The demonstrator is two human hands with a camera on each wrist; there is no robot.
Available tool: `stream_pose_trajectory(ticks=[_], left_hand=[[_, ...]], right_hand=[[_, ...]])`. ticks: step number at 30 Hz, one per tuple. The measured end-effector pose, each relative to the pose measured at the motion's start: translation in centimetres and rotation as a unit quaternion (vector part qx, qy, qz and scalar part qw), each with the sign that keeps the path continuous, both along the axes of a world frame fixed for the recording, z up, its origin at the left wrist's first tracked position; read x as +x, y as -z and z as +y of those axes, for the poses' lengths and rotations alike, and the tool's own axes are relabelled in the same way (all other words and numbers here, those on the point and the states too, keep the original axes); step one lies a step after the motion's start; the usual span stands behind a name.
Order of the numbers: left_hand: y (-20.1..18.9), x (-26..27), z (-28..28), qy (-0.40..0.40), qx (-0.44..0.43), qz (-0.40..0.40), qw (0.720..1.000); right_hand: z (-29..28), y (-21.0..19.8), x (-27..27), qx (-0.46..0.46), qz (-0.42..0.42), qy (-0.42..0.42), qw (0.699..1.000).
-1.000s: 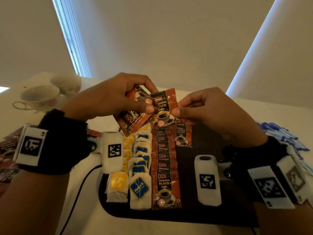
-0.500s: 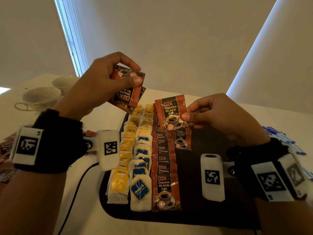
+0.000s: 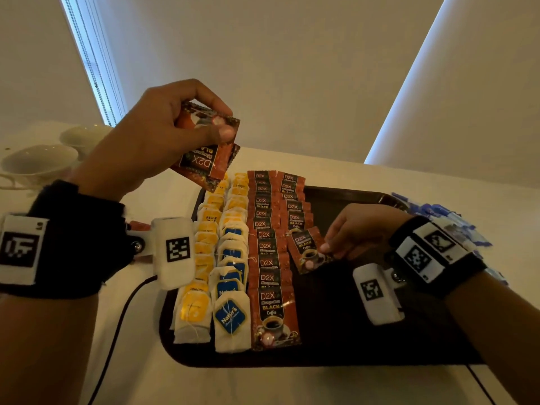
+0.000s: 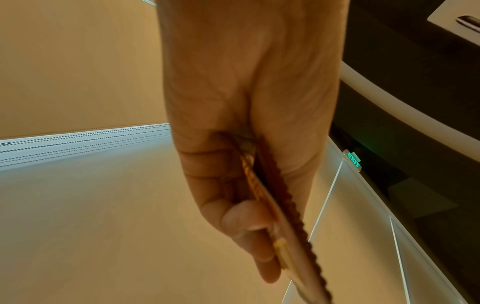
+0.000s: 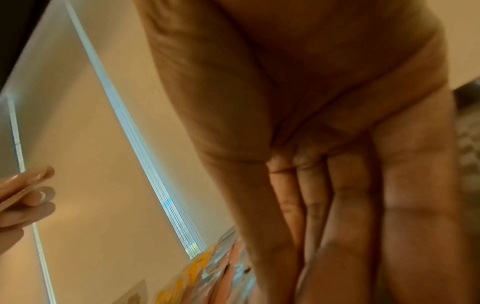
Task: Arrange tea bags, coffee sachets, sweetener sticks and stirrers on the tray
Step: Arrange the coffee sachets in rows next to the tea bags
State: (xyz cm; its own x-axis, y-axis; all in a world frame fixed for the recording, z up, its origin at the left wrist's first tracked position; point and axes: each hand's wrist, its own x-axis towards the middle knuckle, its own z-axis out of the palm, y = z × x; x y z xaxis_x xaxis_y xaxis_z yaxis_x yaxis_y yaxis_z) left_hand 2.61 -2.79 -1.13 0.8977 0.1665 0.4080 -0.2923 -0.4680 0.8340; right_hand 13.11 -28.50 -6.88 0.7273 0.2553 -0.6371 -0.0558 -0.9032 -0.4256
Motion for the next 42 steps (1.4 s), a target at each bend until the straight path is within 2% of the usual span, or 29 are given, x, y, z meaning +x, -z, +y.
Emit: stream_pose_trajectory(ticks=[11,20,27,29,31,33,35,38,42], left_hand=[[-0.1,-0.1,0.2,0.0,0.013,0.02,1.0],[0.0,-0.2,0.0,0.004,0.023,0.03,0.999],[0.0,-0.1,0.0,0.015,0.028,0.035,0.999],[0.1,-0.1,-0.1,0.02,0.031,0.04,0.998],[0.2,0.0,-0.3,0.026,0.036,0.047,0.998],[0.3,0.1,-0.6,0.034,0.044,0.053,0.997],[0.5,0.4,-1.0,0.053,0.046,0.06,0.996],[0.8,0.6,-1.8,0.083,0.043,0.069,0.993],[1.0,0.7,-2.7,0.107,0.063,0.063,0.99]], right_hand=[[1.1,0.3,0.2,0.02,0.003,0.023,1.0],[1.7,0.0,0.6,0.006,-0.016,0.007,1.0],[2.1,-0.2,0.4,0.015,-0.06,0.001,0.998],[1.9,-0.5,0.2,0.011,-0.11,-0.01,0.994],[1.8,-0.9,-0.4,0.052,-0.197,-0.029,0.979],[2.1,-1.7,-1.4,0.169,-0.256,-0.031,0.951],[2.9,-2.6,-2.9,0.27,-0.276,-0.035,0.922],[4.4,-3.4,-5.0,0.338,-0.271,-0.051,0.9],[5.5,-3.0,-6.4,0.416,-0.19,-0.03,0.889]])
